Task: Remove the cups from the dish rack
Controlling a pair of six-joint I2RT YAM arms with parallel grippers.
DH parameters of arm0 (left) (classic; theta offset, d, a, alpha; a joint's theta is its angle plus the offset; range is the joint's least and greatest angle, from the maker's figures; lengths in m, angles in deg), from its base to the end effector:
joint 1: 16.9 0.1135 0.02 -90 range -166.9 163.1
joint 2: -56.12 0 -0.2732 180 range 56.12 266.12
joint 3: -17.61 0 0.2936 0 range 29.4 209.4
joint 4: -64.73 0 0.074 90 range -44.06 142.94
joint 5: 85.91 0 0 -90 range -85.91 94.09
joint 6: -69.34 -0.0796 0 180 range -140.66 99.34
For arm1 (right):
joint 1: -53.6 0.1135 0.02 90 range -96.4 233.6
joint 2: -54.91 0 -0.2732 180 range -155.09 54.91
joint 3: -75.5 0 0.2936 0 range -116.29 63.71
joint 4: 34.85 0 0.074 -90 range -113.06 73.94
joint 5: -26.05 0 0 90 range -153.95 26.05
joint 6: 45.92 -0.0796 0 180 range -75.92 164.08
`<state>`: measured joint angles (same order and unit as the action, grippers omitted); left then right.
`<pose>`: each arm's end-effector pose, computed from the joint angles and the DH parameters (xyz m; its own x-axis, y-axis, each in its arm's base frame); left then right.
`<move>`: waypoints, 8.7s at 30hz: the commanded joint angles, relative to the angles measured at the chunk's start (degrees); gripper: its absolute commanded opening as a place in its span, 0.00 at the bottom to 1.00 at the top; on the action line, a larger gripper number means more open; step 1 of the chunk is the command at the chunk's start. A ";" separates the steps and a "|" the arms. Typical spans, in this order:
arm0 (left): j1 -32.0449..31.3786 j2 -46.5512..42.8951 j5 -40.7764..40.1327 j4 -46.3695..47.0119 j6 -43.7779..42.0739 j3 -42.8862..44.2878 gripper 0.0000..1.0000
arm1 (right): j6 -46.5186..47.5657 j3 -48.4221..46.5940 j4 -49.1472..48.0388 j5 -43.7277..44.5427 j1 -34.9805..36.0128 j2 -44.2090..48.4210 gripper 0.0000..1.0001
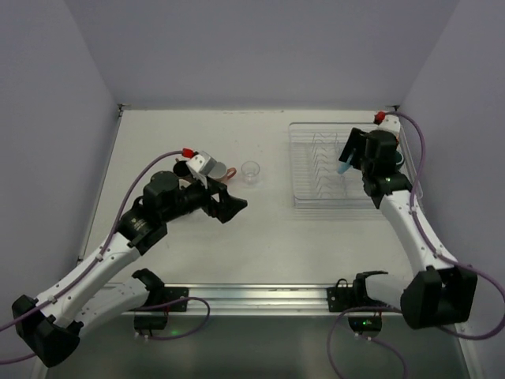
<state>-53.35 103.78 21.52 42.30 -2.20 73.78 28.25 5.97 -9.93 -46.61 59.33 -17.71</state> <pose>0.2045 -0.1807 0.3228 -0.4371 -0.0527 -0.8979 0.6982 0.6094 -0.3757 0.3645 0.0127 0.2880 -0.4041 0.2211 -0.8876 0.2877 0.9518 0.1062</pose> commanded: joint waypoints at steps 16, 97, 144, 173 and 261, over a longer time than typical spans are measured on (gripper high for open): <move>-3.37 21.85 11.66 38.22 26.63 0.09 1.00 | -35.83 25.91 -40.27 -49.33 10.95 26.12 0.37; -3.81 26.10 -28.70 -21.99 -5.01 23.13 0.93 | -11.33 14.59 -10.24 -13.06 10.36 19.10 0.99; -8.90 -6.26 -14.62 -6.15 -7.21 2.38 1.00 | 0.28 -18.20 1.63 -0.90 -19.54 -30.21 0.99; -7.94 5.94 -4.52 2.35 3.48 7.30 1.00 | -20.08 5.24 -18.74 -34.38 -19.18 0.45 0.52; -14.79 28.74 -19.90 -3.09 -0.88 23.83 1.00 | -8.95 6.43 -9.79 -12.69 -7.20 7.59 0.95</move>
<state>-67.73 140.96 -1.56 33.34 -2.29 98.76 15.53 18.23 -21.78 -66.68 55.94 -7.55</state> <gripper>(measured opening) 0.989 0.952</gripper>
